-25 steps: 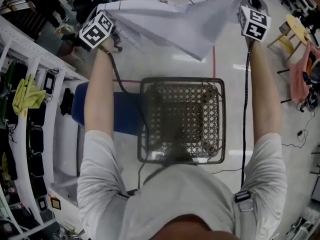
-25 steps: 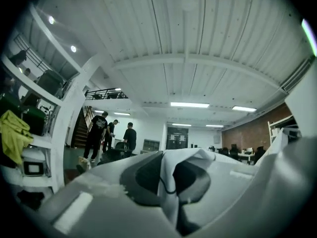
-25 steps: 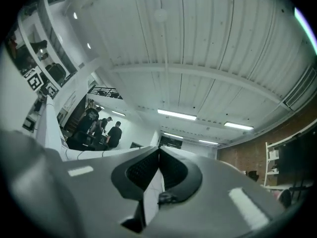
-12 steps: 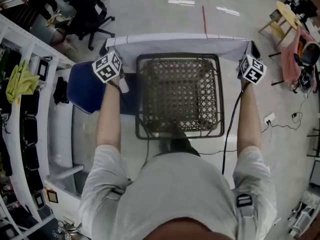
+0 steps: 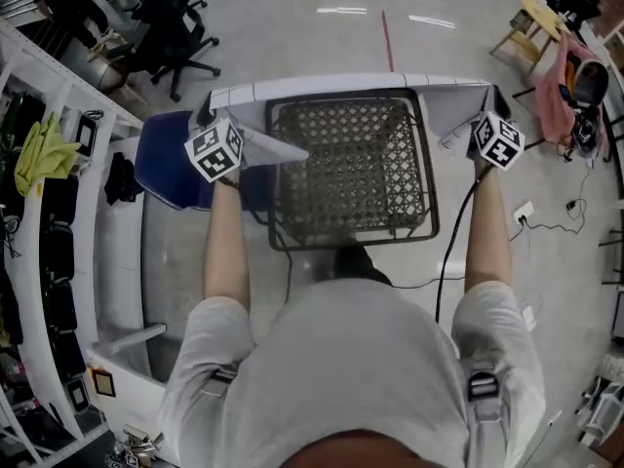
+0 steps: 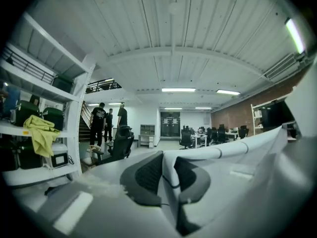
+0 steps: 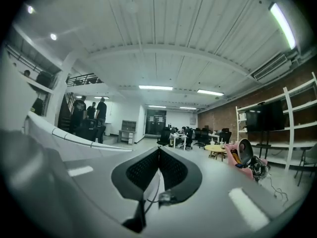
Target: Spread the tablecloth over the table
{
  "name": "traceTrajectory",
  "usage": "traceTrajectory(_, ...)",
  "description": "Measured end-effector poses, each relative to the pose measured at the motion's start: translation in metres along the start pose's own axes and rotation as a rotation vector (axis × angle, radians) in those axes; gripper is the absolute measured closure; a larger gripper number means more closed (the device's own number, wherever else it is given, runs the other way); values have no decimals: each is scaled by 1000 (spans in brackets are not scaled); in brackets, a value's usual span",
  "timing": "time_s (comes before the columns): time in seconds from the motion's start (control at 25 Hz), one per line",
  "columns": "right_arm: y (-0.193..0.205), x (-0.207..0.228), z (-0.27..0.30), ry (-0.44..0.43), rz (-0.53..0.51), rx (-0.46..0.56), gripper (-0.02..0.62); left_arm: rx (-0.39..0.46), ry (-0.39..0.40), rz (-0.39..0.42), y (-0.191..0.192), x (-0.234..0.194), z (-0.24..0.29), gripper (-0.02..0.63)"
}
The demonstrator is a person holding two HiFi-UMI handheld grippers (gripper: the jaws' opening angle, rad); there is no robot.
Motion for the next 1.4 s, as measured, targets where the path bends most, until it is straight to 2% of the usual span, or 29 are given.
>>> traceTrajectory(0.12, 34, 14, -54, 21, 30, -53, 588, -32, 2, -26, 33, 7, -45, 586)
traceTrajectory(0.28, 75, 18, -96, 50, 50, -117, 588, -97, -26, -15, 64, 13, -84, 586)
traceTrajectory(0.48, 110, 24, -127, 61, 63, -183, 588, -187, -63, 1, 105, 16, -119, 586)
traceTrajectory(0.6, 126, 24, -125, 27, 53, -235, 588, -208, -62, -8, 115, 17, -123, 586)
traceTrajectory(0.72, 124, 49, -117, 31, 146, -234, 589, -194, -17, 40, 94, 42, -108, 586)
traceTrajectory(0.8, 109, 84, -120, 100, 238, -191, 589, -153, 52, 89, 64, 75, -90, 586)
traceTrajectory(0.84, 102, 102, -125, 142, 250, -172, 589, -126, 86, 111, 47, 92, -83, 586)
traceTrajectory(0.96, 96, 140, -146, 248, 212, -176, 589, -71, 138, 124, 13, 125, -78, 586)
traceTrajectory(1.04, 107, 140, -155, 263, 177, -220, 589, -67, 131, 109, 10, 122, -82, 586)
traceTrajectory(1.16, 132, 91, -152, 165, 119, -299, 589, -106, 66, 36, 24, 81, -94, 586)
traceTrajectory(1.28, 148, -6, -132, -39, 42, -338, 589, -109, -50, -35, 27, 8, -115, 586)
traceTrajectory(1.36, 151, -74, -117, -174, 37, -338, 589, -89, -155, -45, 20, -38, -134, 586)
traceTrajectory(1.4, 150, -99, -112, -216, 53, -333, 589, -89, -191, -51, 21, -55, -140, 586)
Point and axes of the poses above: the fingertips, and each gripper's own axes: z forward along the fingers, x to its right, y out of its underside, the point moved 6 cm from there along -z, backward along the fingers, and after that the axes turned 4 degrees about z, right-handed, at the moved point
